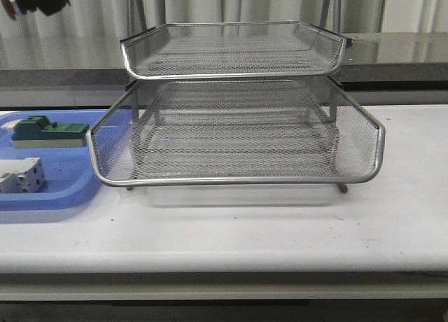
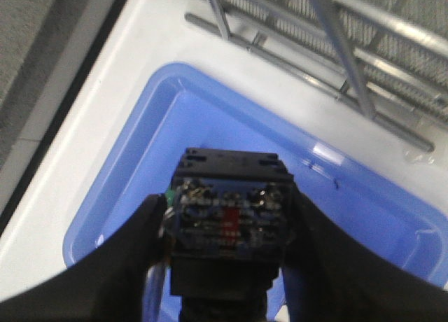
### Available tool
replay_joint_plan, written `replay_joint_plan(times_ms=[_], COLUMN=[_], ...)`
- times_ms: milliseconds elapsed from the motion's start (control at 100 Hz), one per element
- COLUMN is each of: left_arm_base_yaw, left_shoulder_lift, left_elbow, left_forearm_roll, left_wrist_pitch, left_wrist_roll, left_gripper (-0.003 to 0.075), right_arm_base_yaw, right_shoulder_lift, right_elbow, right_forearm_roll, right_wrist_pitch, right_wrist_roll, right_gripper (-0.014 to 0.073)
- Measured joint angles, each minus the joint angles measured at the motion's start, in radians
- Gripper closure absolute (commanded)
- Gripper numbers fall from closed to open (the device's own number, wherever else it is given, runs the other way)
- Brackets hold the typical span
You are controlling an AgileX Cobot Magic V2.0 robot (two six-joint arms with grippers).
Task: Place button on rack with both arms
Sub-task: 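Lift the red-capped button out of the blue tray with the left gripper, then carry the button over the pulled-out tray, lower it and open the left gripper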
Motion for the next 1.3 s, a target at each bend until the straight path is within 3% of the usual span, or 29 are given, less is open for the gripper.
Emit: replay_joint_plan(times_ms=[240,490,920,1300], left_arm_base_yaw=[-0.066,-0.218,-0.487,-0.55], left_shoulder_lift=[-0.167,-0.265,-0.184,-0.002], left_elbow=[0.1,0.254,0.323,0.325], left_forearm_roll=[-0.027,-0.03,-0.053,-0.055], left_wrist_pitch=[0.004,0.008,0.006,-0.008], left_wrist_roll=[-0.033,-0.044,-0.044,-0.095], left_gripper=[0.074,0.074,0.074,0.0736], right_arm_base_yaw=[0.0,0.0,0.0,0.0], right_shoulder_lift=[0.0,0.0,0.0,0.0], right_elbow=[0.0,0.0,0.0,0.0], right_forearm_roll=[0.0,0.0,0.0,0.0], right_wrist_pitch=[0.0,0.0,0.0,0.0], right_wrist_roll=[0.0,0.0,0.0,0.0], right_gripper=[0.0664,0.0664,0.0664,0.0664])
